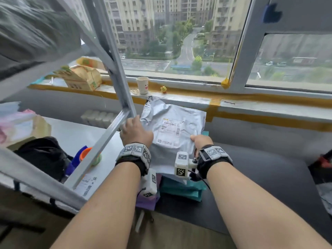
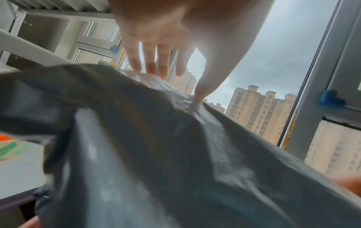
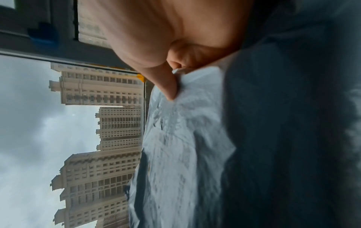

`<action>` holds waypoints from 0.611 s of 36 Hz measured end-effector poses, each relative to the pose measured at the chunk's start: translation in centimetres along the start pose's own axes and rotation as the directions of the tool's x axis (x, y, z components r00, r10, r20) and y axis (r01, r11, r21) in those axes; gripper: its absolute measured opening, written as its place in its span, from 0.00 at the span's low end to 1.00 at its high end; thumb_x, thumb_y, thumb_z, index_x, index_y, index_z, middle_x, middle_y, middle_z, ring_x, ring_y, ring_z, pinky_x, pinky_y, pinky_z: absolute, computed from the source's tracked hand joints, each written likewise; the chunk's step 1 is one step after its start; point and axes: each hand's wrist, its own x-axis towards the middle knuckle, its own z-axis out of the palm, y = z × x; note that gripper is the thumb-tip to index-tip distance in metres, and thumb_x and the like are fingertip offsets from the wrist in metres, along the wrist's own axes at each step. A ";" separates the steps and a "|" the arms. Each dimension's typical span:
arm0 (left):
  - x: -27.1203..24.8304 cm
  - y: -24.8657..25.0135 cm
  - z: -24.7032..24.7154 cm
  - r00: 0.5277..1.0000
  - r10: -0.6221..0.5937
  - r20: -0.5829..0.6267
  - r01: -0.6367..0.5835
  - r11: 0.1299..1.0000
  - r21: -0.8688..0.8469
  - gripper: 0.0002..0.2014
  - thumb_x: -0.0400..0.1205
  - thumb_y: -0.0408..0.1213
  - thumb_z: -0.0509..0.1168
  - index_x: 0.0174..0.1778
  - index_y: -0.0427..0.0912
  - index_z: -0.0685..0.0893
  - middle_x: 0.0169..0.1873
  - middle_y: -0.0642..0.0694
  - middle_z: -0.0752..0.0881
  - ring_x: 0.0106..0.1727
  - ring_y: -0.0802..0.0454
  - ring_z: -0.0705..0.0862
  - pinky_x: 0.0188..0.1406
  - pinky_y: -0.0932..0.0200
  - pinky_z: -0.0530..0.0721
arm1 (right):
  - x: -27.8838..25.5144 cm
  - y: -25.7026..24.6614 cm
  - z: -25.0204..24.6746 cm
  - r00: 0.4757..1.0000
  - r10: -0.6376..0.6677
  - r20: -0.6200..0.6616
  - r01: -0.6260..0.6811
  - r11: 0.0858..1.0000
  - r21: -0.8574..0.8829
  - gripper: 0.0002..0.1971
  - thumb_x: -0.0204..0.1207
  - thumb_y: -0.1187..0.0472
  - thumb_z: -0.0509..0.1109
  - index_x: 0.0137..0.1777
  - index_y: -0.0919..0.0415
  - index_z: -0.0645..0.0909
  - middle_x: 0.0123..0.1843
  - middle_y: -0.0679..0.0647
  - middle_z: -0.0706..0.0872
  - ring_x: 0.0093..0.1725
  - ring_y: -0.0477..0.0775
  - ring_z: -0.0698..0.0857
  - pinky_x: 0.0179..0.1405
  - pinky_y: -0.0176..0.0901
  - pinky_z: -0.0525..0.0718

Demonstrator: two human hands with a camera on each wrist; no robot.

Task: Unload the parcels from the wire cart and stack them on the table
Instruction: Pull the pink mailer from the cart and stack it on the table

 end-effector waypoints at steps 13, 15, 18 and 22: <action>3.7 -3.1 6.5 0.944 0.061 0.324 -0.157 0.947 0.281 0.23 0.84 0.42 0.53 0.77 0.53 0.67 0.81 0.47 0.59 0.80 0.45 0.60 0.74 0.41 0.63 | 6.6 -1.9 4.6 0.995 0.097 -0.028 -0.100 0.972 -0.213 0.21 0.80 0.57 0.67 0.69 0.69 0.78 0.68 0.64 0.82 0.67 0.63 0.81 0.63 0.48 0.80; 3.9 -3.5 7.5 0.922 0.002 0.387 -0.113 0.958 0.265 0.23 0.85 0.41 0.49 0.78 0.54 0.64 0.82 0.48 0.55 0.81 0.44 0.58 0.75 0.39 0.63 | 7.2 -1.7 4.8 0.987 0.152 -0.045 -0.158 0.958 -0.239 0.22 0.77 0.58 0.71 0.67 0.70 0.78 0.64 0.63 0.84 0.63 0.63 0.83 0.62 0.48 0.82; 4.1 -3.7 8.7 0.873 -0.083 0.481 -0.052 0.964 0.261 0.25 0.86 0.38 0.46 0.81 0.57 0.58 0.84 0.50 0.51 0.83 0.45 0.52 0.76 0.34 0.60 | 8.2 -0.8 4.7 0.982 0.167 -0.092 -0.187 0.936 -0.300 0.32 0.71 0.52 0.76 0.72 0.67 0.72 0.68 0.61 0.80 0.64 0.63 0.81 0.61 0.47 0.80; 4.0 -4.1 10.1 0.829 -0.145 0.540 0.014 0.971 0.239 0.32 0.82 0.31 0.49 0.83 0.57 0.53 0.84 0.51 0.50 0.84 0.48 0.49 0.77 0.32 0.58 | 9.0 0.5 4.6 0.990 0.102 -0.099 -0.132 0.918 -0.375 0.46 0.67 0.41 0.75 0.80 0.62 0.61 0.78 0.62 0.68 0.75 0.65 0.71 0.74 0.57 0.71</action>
